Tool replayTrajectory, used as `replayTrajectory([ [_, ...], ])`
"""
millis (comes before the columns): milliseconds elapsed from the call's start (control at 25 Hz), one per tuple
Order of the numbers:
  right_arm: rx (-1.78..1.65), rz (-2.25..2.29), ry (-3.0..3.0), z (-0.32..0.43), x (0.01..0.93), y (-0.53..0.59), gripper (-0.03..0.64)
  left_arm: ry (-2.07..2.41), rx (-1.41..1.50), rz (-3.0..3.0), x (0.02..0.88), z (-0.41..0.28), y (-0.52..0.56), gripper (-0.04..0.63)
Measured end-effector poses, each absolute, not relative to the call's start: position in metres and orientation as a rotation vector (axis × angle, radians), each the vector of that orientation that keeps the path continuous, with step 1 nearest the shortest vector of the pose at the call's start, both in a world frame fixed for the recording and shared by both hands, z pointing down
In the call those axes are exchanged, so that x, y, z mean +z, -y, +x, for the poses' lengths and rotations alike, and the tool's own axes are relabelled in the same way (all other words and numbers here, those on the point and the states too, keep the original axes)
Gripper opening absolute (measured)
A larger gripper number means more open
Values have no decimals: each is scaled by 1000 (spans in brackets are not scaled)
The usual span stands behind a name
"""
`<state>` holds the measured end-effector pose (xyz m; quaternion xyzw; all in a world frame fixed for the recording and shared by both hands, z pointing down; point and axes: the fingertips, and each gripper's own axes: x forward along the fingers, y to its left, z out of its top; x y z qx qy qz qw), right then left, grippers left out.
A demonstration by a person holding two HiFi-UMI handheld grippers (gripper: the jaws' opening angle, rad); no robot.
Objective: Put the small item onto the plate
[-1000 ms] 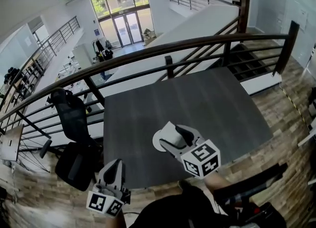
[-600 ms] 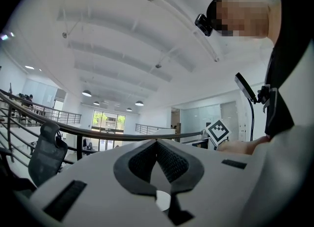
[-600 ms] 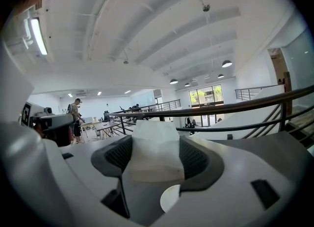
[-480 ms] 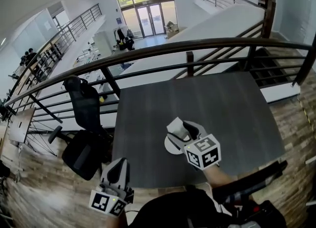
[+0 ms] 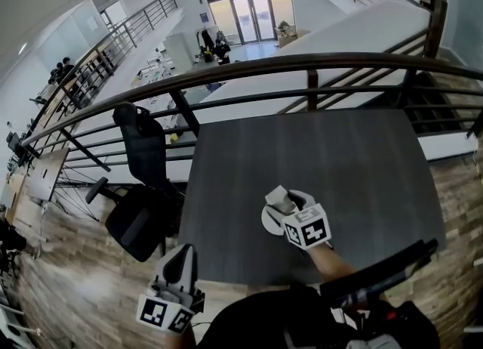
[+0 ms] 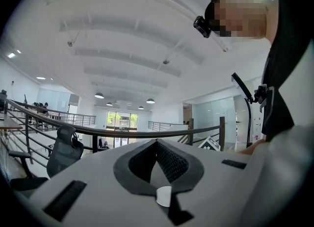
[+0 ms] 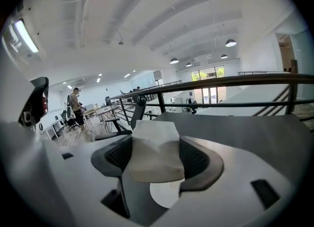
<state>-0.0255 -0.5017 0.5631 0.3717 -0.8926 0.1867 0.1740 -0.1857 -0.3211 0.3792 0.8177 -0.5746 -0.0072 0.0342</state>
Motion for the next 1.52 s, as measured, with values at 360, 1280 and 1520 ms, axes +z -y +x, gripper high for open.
replayTrajectory([
  [360, 588, 979, 2392, -21, 642, 514, 304, 1856, 12, 2401, 381, -183, 314, 3],
  [1280, 693, 766, 2167, -30, 758, 503, 304, 2033, 42, 2251, 376, -196, 292, 3],
  [1520, 707, 750, 2140, -36, 767, 504, 304, 2036, 58, 2228, 380, -201, 290, 4],
])
